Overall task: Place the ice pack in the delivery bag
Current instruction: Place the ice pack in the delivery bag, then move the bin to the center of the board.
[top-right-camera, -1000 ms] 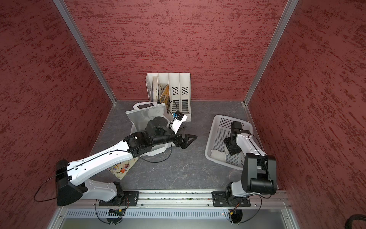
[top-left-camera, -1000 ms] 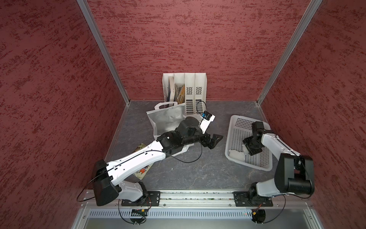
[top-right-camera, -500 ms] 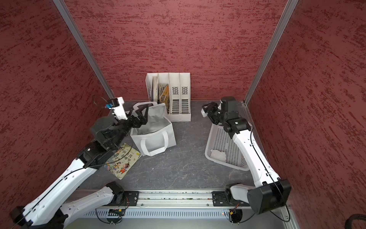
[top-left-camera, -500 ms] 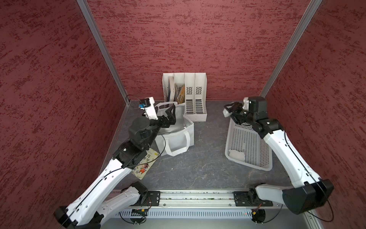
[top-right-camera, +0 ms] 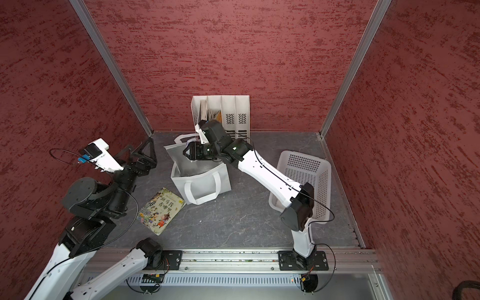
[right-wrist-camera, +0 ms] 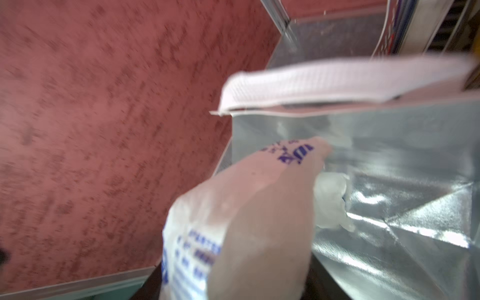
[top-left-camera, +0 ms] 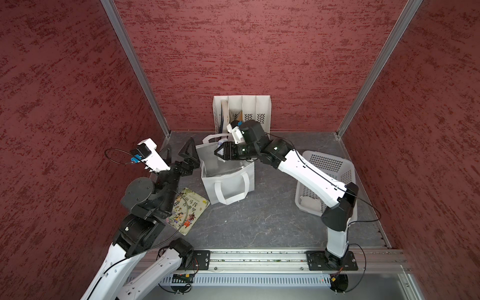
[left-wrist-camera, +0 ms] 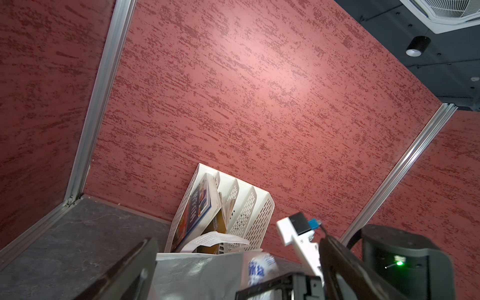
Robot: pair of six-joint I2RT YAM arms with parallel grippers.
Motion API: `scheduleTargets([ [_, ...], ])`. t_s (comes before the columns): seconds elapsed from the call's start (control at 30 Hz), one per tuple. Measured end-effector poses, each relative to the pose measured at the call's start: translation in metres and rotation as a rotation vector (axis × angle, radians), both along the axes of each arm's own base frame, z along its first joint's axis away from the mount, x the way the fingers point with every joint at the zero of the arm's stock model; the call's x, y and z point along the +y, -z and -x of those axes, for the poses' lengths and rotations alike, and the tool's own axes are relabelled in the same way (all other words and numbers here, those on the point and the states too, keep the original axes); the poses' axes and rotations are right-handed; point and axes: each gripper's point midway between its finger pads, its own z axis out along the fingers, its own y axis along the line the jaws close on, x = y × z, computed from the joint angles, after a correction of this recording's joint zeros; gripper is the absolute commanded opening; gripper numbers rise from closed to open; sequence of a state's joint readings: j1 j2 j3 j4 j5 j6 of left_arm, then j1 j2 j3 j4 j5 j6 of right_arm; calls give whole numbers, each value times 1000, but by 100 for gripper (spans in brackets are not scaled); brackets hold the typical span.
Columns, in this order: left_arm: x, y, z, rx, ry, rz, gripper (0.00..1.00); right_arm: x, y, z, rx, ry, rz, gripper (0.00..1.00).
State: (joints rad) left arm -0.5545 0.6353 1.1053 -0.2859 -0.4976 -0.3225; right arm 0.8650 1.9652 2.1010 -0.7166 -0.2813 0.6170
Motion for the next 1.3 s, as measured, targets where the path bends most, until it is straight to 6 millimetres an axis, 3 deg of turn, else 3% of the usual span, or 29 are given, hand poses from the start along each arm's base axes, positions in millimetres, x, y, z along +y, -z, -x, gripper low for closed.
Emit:
scheduleTargets([
  [0.1, 1, 1, 0, 4, -5, -8, 100, 5, 38, 4, 51, -23, 107, 52],
  [0.2, -2, 3, -2, 10, 0, -14, 100, 4, 53, 1, 62, -30, 170, 67],
  [0.3, -9, 6, -7, 23, 25, -25, 100, 1, 42, 2, 29, -38, 181, 72],
  [0.43, -27, 11, -16, 41, 95, -40, 100, -15, -4, 9, -99, -53, 144, 71],
  [0.57, -50, 20, -26, 65, 188, -29, 100, -69, -55, 37, -292, -30, 101, 73],
  [0.67, -74, 37, -37, 106, 278, -8, 99, -138, -77, 58, -453, 97, 72, 78],
  [0.73, -92, 52, -46, 148, 339, 0, 99, -190, -73, 59, -498, 236, 69, 84],
  [0.87, -141, 86, -62, 249, 479, -5, 100, -301, -9, 29, -357, 589, 142, 87],
  [0.97, -180, 115, -67, 330, 583, -43, 100, -350, 65, 8, -123, 764, 245, 94],
  [1.07, -208, 137, -67, 392, 659, -77, 100, -361, 136, -2, 115, 800, 379, 97],
  [1.13, -217, 143, -66, 409, 686, -87, 100, -361, 173, -3, 251, 800, 471, 97],
  [1.23, -220, 143, -64, 410, 704, -89, 100, -360, 205, -13, 377, 801, 570, 93],
  [1.3, -220, 140, -63, 401, 707, -88, 100, -358, 220, -22, 417, 795, 607, 78],
])
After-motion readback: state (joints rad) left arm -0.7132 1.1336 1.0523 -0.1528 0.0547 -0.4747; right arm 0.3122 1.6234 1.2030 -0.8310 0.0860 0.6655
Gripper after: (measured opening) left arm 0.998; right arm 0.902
